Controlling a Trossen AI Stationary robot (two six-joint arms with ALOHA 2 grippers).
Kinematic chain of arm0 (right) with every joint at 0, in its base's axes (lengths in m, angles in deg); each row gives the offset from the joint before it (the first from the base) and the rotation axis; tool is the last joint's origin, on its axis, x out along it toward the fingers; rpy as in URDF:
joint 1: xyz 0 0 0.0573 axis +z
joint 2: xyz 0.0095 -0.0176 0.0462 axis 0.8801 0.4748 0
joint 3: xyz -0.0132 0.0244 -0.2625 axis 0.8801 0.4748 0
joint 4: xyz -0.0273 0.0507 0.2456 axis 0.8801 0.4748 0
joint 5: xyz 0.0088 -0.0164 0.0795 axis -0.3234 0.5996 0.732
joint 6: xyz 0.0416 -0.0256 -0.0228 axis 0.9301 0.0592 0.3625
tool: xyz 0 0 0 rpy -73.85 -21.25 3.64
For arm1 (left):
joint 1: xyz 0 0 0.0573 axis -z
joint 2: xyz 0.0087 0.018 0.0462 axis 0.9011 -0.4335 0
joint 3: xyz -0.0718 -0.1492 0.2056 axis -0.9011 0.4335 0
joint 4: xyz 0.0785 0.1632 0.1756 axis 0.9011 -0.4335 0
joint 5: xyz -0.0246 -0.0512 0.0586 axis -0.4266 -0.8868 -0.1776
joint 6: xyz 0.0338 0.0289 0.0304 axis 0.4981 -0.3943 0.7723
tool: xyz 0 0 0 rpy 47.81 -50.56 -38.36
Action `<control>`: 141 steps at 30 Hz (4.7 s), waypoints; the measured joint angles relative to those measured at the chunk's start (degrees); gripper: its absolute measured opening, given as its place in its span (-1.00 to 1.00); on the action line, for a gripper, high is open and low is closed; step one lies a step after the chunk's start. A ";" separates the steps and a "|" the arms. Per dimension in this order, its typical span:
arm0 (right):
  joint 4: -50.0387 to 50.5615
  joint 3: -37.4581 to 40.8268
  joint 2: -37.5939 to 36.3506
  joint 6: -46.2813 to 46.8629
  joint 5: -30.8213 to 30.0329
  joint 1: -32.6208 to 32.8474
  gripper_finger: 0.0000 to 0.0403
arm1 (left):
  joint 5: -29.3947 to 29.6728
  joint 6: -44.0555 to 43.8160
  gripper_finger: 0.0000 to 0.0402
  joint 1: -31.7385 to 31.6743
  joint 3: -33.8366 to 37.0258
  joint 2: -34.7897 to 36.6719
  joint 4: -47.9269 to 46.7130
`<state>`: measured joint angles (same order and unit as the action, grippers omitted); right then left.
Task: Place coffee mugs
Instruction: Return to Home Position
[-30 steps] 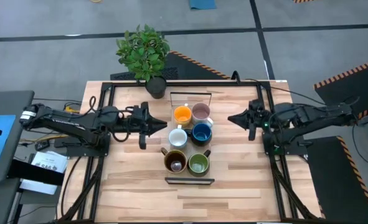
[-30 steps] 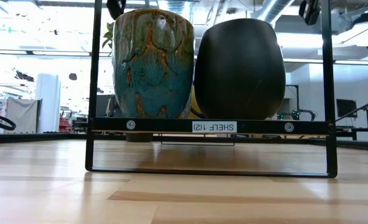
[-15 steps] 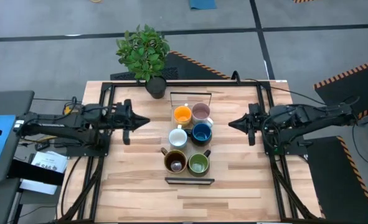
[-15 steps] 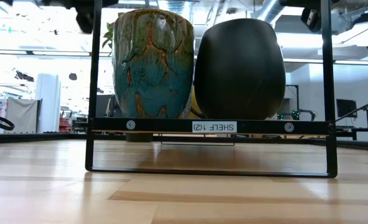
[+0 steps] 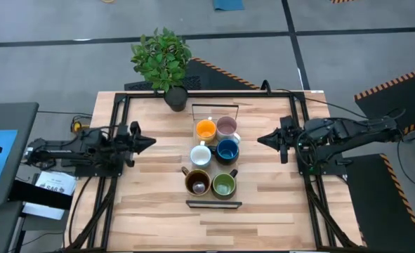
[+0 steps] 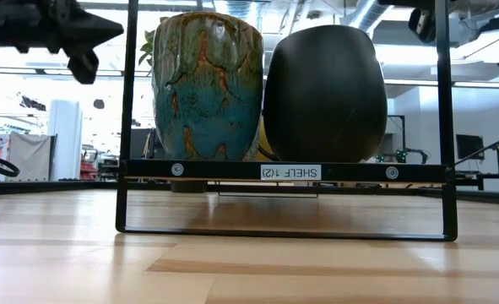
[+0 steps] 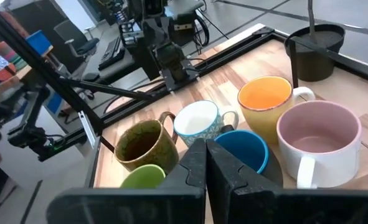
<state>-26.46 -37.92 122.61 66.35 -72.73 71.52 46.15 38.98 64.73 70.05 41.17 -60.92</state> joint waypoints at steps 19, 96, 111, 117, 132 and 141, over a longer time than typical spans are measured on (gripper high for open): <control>0.37 0.00 -0.17 2.21 -0.04 0.01 -0.89 | 2.03 -2.27 -1.00 0.02 10.87 9.02 2.56; -23.69 42.93 -38.51 -15.73 4.35 -0.72 -0.90 | 3.49 9.16 -1.00 -0.13 11.09 8.80 -5.33; -21.94 42.99 -37.86 -17.28 10.58 -0.52 -0.77 | 3.49 9.16 -1.00 -0.13 11.09 8.80 -5.33; -22.03 43.01 -37.86 -17.28 10.54 -0.52 -0.75 | 3.49 9.16 -1.00 -0.13 11.09 8.80 -5.33; -22.12 43.06 -37.86 -17.15 10.47 -0.52 -0.75 | 3.49 9.16 -1.00 -0.15 11.10 8.80 -5.33; -22.14 43.08 -37.86 -17.17 10.44 -0.52 -0.74 | 3.49 9.16 -1.00 -0.15 11.11 8.80 -5.33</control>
<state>-48.60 5.16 84.76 49.18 -62.29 71.00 49.64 48.14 64.58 81.16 49.97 -66.26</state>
